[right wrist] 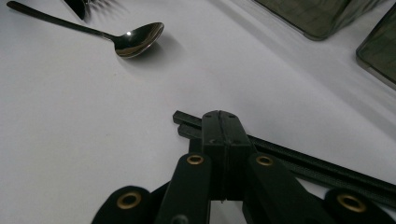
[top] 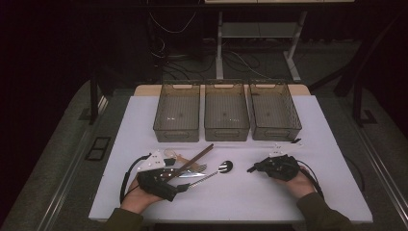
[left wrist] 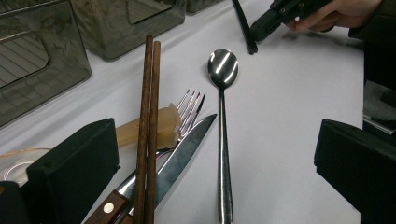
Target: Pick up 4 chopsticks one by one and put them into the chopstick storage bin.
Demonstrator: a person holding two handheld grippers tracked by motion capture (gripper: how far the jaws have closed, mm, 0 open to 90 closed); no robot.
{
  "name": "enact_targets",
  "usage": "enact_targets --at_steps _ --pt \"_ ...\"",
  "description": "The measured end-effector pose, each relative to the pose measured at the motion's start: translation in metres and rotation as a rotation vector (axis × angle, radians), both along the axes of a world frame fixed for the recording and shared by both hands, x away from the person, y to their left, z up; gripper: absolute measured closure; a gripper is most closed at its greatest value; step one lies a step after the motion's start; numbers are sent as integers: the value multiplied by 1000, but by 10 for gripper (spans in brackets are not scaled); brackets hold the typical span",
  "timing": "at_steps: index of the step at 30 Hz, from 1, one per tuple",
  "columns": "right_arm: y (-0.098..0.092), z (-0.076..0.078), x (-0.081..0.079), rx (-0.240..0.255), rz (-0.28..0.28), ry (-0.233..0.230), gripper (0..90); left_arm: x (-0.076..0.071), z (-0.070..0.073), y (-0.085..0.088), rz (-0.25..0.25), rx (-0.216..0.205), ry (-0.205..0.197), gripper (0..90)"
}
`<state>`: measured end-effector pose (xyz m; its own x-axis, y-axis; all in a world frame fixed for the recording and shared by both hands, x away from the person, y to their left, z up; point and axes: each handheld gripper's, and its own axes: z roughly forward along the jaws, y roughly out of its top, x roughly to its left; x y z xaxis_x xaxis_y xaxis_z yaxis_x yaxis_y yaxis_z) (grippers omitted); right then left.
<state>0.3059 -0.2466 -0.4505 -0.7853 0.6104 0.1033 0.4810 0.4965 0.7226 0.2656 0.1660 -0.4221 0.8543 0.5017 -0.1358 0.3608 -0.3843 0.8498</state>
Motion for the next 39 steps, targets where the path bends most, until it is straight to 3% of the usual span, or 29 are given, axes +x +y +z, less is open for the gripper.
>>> enact_targets --at_steps 39 --pt "17 -4 30 29 -25 -14 900 4 -6 1 -22 4 7 0"
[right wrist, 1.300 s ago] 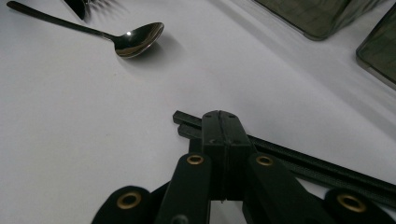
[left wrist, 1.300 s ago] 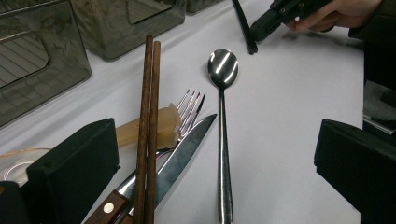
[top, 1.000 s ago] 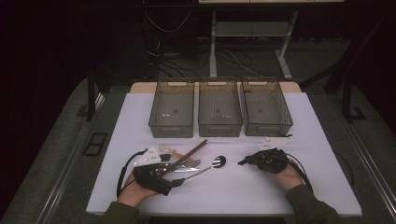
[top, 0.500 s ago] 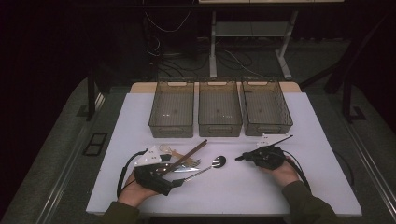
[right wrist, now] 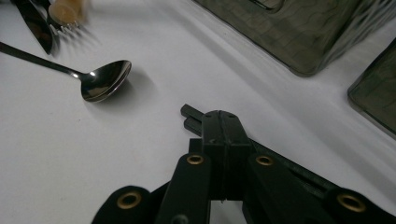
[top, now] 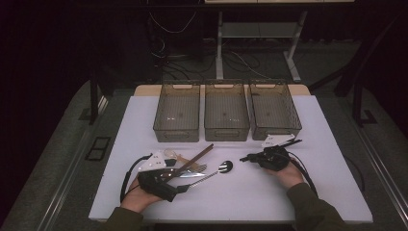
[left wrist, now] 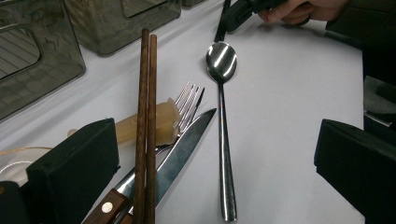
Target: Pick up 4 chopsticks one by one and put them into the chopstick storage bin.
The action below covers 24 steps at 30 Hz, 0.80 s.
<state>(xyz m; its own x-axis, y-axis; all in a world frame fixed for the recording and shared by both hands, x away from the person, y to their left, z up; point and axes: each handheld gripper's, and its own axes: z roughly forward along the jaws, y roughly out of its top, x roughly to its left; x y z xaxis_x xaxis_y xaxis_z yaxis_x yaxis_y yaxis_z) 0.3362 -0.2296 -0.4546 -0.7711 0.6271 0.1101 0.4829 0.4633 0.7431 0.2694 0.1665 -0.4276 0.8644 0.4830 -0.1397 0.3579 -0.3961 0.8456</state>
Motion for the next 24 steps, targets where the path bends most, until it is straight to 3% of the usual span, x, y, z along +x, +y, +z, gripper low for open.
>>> enact_targets --at_steps 24 --pt "11 -4 16 24 -17 -2 900 2 -3 2 -9 15 -12 0"
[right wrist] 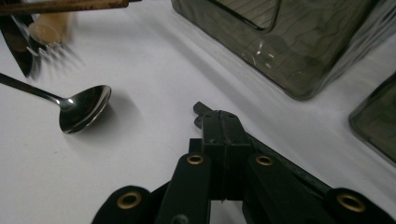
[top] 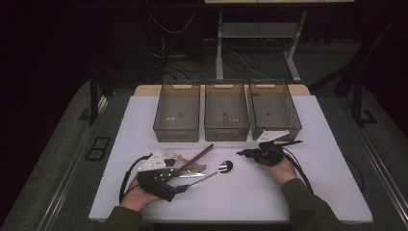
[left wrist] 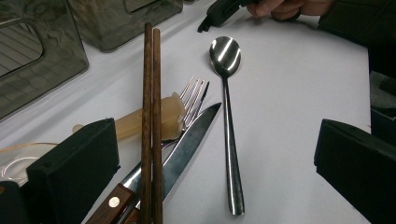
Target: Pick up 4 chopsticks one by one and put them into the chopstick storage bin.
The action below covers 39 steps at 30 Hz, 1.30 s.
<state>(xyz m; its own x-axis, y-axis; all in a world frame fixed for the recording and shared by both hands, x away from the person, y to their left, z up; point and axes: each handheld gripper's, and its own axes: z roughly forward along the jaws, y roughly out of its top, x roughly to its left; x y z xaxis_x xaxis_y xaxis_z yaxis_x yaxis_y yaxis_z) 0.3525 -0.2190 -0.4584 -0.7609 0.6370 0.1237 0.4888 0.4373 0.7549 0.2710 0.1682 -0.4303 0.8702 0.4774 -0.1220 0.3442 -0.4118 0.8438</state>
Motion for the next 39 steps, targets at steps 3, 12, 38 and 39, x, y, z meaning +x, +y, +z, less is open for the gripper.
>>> enact_targets --at_steps 3,12,38,39 --pt "-5 6 -1 21 -10 -10 900 -1 0 -1 1 -1 5 0" --pt "-45 25 -7 28 -90 -26 900 -2 1 -1 -4 0 -1 0" --pt "-162 19 28 -131 -485 22 900 -1 1 0 4 -4 4 0" --pt "-161 16 32 -132 -486 24 900 -1 1 1 2 1 6 0"
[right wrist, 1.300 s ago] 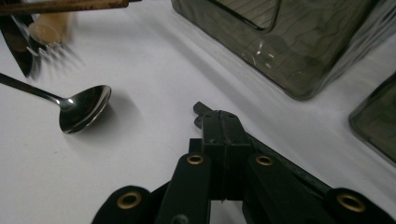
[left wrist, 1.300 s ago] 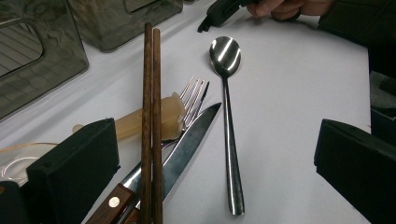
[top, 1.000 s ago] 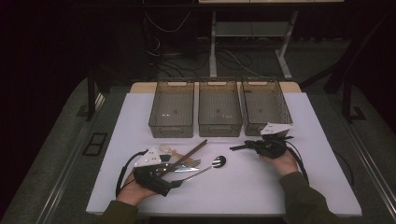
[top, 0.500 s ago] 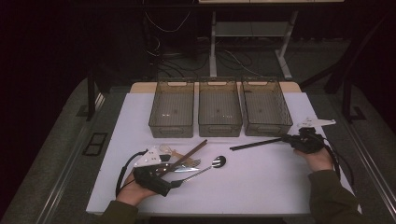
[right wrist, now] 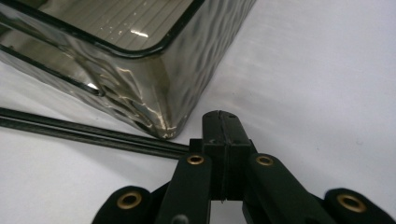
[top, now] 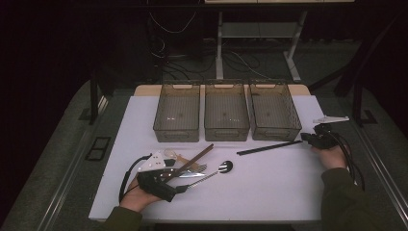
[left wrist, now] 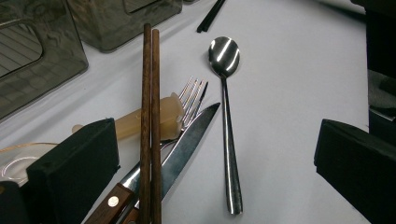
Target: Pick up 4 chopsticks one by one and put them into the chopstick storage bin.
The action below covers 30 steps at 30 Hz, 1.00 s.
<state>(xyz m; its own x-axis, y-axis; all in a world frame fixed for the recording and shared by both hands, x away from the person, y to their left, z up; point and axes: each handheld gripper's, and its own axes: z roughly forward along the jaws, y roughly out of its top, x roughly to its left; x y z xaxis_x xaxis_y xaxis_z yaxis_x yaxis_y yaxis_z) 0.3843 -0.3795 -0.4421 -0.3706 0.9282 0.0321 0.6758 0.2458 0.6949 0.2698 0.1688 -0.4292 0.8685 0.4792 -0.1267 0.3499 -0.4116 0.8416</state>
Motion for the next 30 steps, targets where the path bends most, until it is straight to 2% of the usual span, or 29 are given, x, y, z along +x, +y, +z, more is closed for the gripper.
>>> enact_targets --at_steps 5,9,30 --pt "3 -4 8 8 2 2 900 -1 0 0 3 1 -3 0" --pt "5 -7 10 -5 9 17 900 0 0 1 6 -3 -2 0" --pt "3 -8 6 -15 14 40 900 -1 0 0 -3 3 3 0"
